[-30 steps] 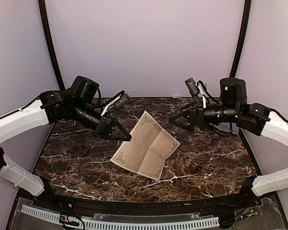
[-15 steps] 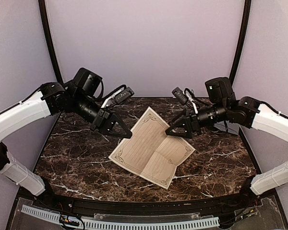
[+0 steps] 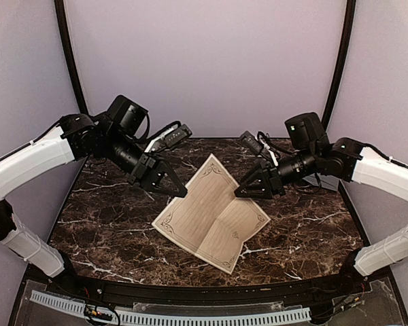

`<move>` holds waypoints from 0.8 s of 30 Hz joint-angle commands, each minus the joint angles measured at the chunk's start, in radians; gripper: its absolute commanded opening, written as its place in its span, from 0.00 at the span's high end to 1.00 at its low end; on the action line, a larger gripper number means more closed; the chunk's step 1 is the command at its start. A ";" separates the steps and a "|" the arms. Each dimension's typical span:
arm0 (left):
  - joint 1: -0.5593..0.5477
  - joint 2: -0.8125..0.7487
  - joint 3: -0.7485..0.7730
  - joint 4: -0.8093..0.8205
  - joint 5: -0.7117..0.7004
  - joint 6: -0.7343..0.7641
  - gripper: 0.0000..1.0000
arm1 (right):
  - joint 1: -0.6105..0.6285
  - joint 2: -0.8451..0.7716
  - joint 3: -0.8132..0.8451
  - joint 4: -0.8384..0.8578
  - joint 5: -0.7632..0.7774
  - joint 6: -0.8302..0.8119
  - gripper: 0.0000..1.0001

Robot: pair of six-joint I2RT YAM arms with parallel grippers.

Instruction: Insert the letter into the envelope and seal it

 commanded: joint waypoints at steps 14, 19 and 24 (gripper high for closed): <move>-0.003 -0.019 0.031 -0.005 0.007 0.022 1.00 | -0.003 -0.018 -0.051 0.057 -0.076 0.014 0.85; -0.004 -0.024 0.031 0.003 -0.006 0.021 1.00 | -0.004 -0.028 -0.064 0.078 -0.070 0.026 0.99; -0.004 -0.027 0.028 -0.004 -0.044 0.023 1.00 | -0.003 -0.059 -0.075 0.102 0.008 0.046 1.00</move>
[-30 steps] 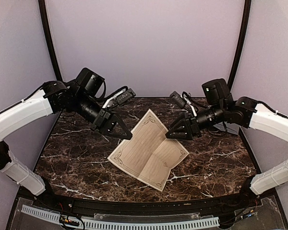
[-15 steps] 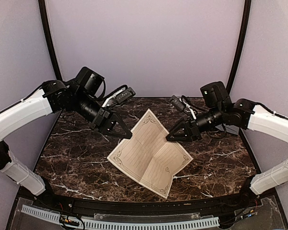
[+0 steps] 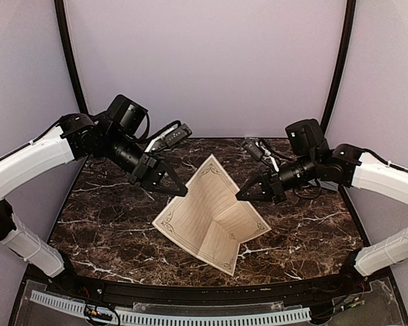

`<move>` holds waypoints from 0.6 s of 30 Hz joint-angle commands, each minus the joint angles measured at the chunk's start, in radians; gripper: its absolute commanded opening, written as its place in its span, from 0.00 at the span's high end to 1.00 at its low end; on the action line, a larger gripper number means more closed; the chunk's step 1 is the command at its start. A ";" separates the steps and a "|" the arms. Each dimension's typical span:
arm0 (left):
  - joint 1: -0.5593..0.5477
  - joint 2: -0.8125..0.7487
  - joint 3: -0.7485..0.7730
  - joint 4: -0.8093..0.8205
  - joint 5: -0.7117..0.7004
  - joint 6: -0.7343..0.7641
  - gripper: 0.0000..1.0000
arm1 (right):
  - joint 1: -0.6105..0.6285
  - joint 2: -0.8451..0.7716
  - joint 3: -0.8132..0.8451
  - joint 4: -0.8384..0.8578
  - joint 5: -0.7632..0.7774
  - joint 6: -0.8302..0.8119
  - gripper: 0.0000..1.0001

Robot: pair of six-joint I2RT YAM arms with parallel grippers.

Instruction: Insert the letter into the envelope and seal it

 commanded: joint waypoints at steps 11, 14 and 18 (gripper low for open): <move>0.163 -0.191 -0.061 0.168 -0.537 -0.033 0.15 | -0.002 -0.152 -0.069 0.117 0.481 0.019 1.00; 0.216 -0.216 -0.076 0.287 -0.540 -0.089 0.09 | -0.001 -0.178 -0.076 0.130 0.450 0.004 1.00; 0.256 -0.162 -0.068 0.378 -0.519 -0.149 0.08 | 0.000 -0.201 -0.051 0.122 0.393 -0.019 1.00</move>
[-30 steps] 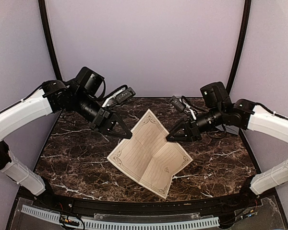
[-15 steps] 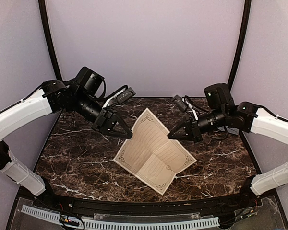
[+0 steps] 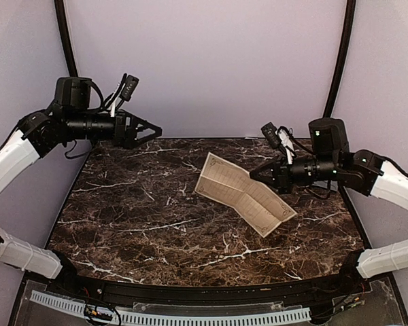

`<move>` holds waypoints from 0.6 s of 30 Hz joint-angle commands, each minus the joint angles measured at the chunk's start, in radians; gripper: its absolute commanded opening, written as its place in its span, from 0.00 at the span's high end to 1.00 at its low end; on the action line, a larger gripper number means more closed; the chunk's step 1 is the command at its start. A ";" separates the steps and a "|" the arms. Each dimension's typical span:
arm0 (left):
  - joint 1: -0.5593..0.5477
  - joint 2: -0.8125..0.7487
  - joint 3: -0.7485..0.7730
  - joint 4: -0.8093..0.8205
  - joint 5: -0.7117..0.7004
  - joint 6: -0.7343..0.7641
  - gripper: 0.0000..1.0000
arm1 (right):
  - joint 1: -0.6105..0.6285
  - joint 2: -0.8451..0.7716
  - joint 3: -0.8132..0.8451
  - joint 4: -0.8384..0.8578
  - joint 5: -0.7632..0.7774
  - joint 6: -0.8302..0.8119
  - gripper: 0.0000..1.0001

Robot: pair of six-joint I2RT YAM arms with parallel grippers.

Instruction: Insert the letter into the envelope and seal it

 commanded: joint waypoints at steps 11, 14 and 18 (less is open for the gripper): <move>0.019 0.108 -0.204 0.441 0.474 -0.029 0.13 | 0.000 -0.072 -0.003 0.062 -0.062 -0.004 1.00; -0.037 0.121 -0.243 0.427 0.470 0.026 0.12 | 0.000 -0.072 -0.011 0.085 -0.081 0.009 1.00; -0.118 0.179 -0.209 0.303 0.405 0.147 0.11 | 0.000 -0.064 -0.010 0.092 -0.103 0.017 1.00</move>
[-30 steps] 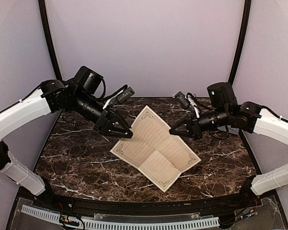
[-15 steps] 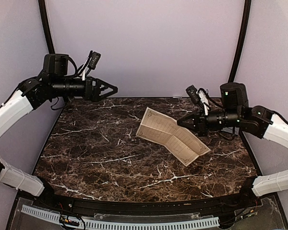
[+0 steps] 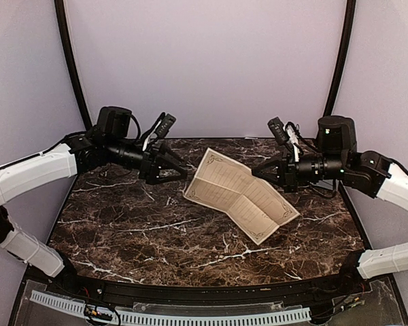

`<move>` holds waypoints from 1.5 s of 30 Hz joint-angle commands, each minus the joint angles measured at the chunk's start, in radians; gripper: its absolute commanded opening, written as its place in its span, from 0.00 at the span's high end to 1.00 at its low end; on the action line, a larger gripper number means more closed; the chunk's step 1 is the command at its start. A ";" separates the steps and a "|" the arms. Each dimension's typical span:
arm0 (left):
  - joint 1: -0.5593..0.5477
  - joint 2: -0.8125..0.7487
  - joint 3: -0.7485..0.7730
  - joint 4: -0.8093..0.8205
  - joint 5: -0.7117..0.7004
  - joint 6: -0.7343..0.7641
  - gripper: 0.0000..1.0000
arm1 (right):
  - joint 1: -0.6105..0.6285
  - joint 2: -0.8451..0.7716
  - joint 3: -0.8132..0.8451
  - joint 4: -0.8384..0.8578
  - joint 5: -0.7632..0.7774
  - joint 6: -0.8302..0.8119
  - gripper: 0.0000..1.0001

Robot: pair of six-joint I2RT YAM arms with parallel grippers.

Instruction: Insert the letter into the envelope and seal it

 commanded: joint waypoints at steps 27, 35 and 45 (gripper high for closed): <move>-0.138 0.081 0.030 -0.025 -0.029 0.167 1.00 | -0.002 0.039 -0.049 -0.065 -0.004 0.010 0.57; -0.138 0.073 0.051 -0.074 -0.083 0.145 1.00 | 0.000 0.063 -0.072 -0.132 -0.015 0.015 0.38; -0.137 0.092 0.099 -0.105 -0.039 0.101 1.00 | 0.083 0.073 -0.128 -0.098 0.194 0.044 0.38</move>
